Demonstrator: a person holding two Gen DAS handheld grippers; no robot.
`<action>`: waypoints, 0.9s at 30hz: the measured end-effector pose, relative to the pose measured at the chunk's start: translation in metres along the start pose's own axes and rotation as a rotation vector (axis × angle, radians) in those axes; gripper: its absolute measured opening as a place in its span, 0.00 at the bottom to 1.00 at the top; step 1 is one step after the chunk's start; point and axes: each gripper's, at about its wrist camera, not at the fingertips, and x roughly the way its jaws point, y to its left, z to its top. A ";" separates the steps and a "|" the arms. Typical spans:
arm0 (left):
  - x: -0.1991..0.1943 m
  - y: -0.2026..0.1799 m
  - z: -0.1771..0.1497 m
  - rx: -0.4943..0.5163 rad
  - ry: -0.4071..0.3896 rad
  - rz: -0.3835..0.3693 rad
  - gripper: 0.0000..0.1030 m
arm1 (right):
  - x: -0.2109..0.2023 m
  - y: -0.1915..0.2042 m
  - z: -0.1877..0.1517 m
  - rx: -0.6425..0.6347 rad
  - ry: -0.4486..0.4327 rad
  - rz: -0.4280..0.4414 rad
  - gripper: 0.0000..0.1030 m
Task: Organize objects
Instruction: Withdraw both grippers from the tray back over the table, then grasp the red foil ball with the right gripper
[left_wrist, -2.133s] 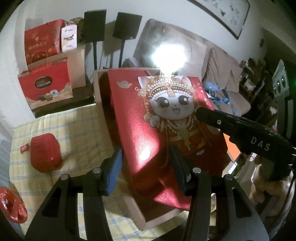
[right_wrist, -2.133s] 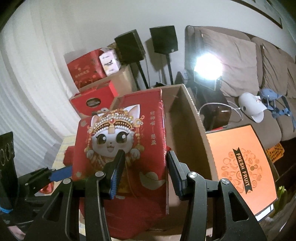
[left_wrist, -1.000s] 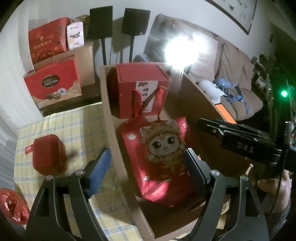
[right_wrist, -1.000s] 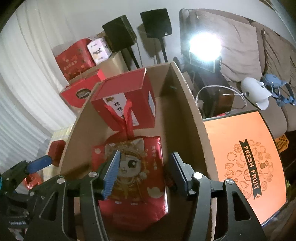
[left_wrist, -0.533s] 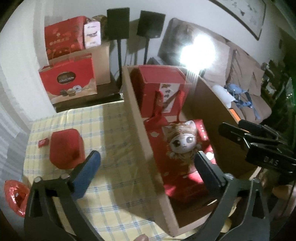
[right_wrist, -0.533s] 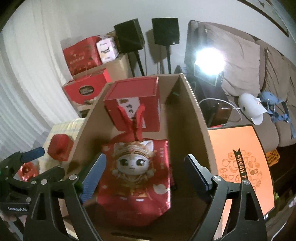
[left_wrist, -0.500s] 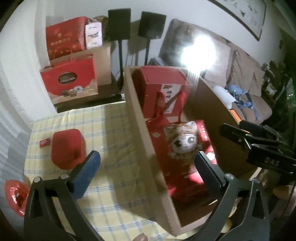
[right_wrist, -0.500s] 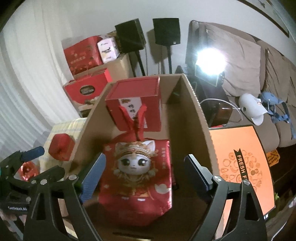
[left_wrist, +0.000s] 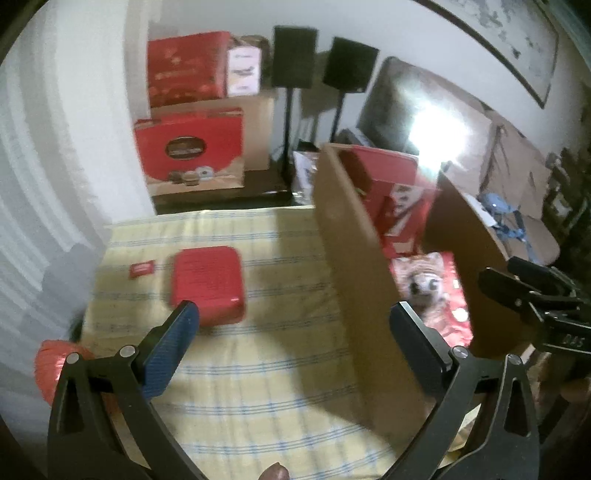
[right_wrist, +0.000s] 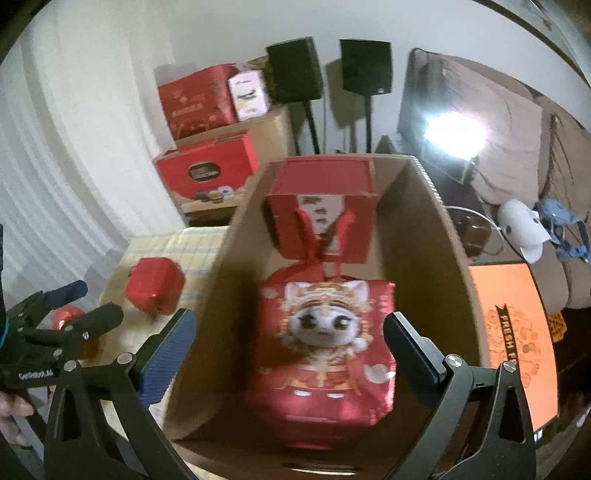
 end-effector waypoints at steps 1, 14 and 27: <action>-0.002 0.007 -0.001 -0.006 -0.004 0.011 1.00 | 0.000 0.004 0.000 -0.006 0.000 0.005 0.99; -0.030 0.105 -0.021 -0.118 -0.033 0.157 1.00 | 0.011 0.068 0.006 -0.074 -0.004 0.097 0.99; -0.043 0.189 -0.054 -0.249 -0.016 0.229 1.00 | 0.027 0.119 0.006 -0.132 0.014 0.158 0.99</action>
